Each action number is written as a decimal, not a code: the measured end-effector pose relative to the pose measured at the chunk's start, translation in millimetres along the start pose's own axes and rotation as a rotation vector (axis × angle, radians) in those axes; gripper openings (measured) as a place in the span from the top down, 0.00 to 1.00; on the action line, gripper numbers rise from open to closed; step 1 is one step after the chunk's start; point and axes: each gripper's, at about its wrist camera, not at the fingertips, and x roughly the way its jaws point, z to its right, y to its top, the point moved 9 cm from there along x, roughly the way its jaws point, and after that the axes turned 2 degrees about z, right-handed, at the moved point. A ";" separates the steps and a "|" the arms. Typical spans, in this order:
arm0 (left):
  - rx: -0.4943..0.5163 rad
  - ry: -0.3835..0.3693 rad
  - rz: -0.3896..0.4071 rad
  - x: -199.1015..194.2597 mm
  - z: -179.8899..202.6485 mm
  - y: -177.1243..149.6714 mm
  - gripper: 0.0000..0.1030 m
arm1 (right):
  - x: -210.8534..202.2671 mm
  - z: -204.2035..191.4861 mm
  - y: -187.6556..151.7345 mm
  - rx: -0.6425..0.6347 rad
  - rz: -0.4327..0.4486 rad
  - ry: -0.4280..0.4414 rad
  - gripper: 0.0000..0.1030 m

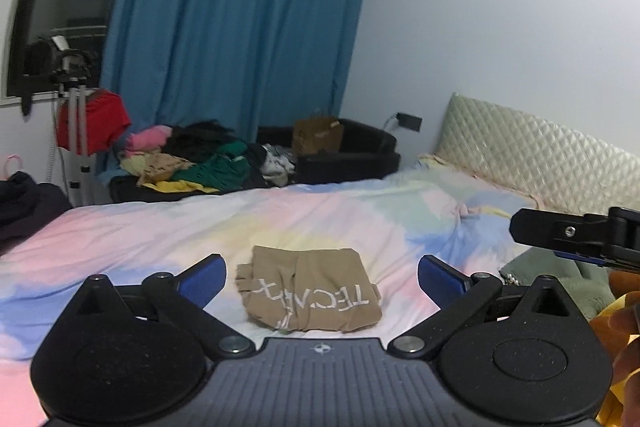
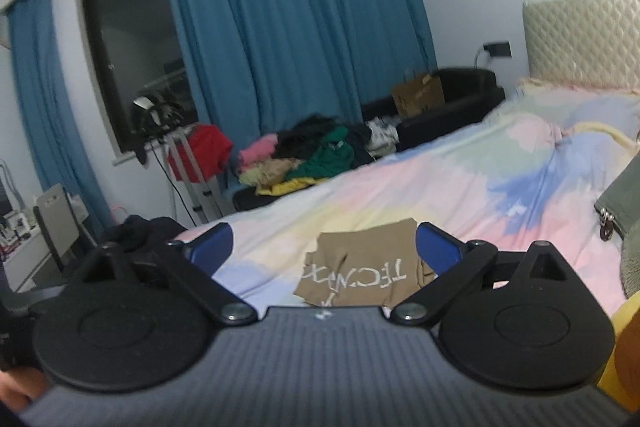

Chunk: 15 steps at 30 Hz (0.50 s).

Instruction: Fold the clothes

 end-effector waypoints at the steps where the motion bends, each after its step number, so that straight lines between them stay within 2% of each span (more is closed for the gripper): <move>1: -0.002 0.004 0.006 -10.0 -1.2 -2.3 0.00 | -6.0 -3.0 -1.7 -0.009 0.018 0.002 0.03; 6: -0.014 0.022 0.025 -47.7 -10.3 -14.1 0.00 | -23.1 -13.5 -16.9 -0.040 0.063 0.006 0.03; 15: 0.026 0.053 0.066 -70.6 -18.6 -29.9 0.00 | -22.3 -18.4 -54.3 -0.076 0.069 -0.028 0.03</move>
